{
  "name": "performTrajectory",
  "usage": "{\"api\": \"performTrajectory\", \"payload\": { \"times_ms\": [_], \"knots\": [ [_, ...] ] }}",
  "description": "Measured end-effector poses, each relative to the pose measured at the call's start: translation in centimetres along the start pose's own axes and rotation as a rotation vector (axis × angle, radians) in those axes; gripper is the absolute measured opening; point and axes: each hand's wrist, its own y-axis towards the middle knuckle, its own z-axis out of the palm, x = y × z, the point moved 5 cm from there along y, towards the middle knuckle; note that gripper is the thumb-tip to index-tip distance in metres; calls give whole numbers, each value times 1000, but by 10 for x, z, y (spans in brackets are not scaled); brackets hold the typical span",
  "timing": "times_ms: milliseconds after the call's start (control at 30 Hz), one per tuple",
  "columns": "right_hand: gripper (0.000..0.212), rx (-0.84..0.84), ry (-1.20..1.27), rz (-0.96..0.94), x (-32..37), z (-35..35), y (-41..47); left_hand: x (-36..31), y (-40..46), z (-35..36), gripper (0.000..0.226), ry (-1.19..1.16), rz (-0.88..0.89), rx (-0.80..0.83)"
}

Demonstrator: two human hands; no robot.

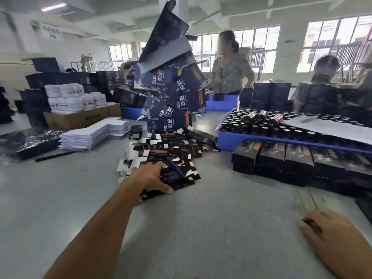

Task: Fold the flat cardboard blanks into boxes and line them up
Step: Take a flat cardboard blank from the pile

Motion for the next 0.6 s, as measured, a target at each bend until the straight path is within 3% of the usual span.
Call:
{"api": "performTrajectory", "payload": {
  "times_ms": [267,500,600],
  "knots": [
    [5,-35,-8,18,3,-5,-3,-3,-8,-12,131,-6,36,-179],
    [9,-43,-33,-4,4,-6,-6,-22,-33,-58,114,-52,161,-628],
    [12,10,-84,3,4,-3,-7,-46,-51,-70,111,-60,233,-744]
  ]
}}
